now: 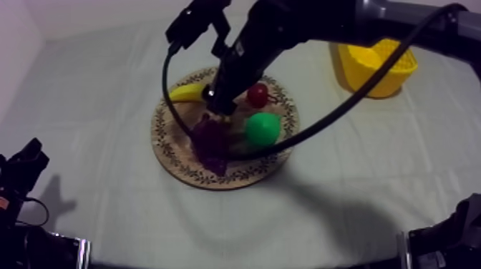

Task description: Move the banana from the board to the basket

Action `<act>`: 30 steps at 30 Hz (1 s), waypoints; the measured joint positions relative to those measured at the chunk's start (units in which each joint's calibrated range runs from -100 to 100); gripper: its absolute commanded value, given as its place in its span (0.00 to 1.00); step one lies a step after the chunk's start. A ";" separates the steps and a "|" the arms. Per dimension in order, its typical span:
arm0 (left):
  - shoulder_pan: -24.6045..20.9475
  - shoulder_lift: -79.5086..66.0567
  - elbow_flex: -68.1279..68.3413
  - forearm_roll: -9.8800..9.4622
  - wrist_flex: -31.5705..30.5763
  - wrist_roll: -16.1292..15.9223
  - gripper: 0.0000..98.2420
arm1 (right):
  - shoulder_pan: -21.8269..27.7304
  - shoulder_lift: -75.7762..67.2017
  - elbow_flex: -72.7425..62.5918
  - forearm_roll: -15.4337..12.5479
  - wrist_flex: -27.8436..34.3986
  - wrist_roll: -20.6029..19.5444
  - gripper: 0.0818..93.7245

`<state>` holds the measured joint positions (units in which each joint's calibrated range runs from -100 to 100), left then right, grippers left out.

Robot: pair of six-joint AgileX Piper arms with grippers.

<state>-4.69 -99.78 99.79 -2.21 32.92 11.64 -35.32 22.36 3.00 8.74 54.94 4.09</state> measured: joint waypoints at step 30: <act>0.00 0.00 0.00 0.00 0.00 0.00 0.00 | 1.67 28.82 -33.82 0.63 6.08 0.99 0.67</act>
<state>-4.69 -99.78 99.79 -2.21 32.92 11.64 -33.65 51.18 -30.82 9.36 61.03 5.07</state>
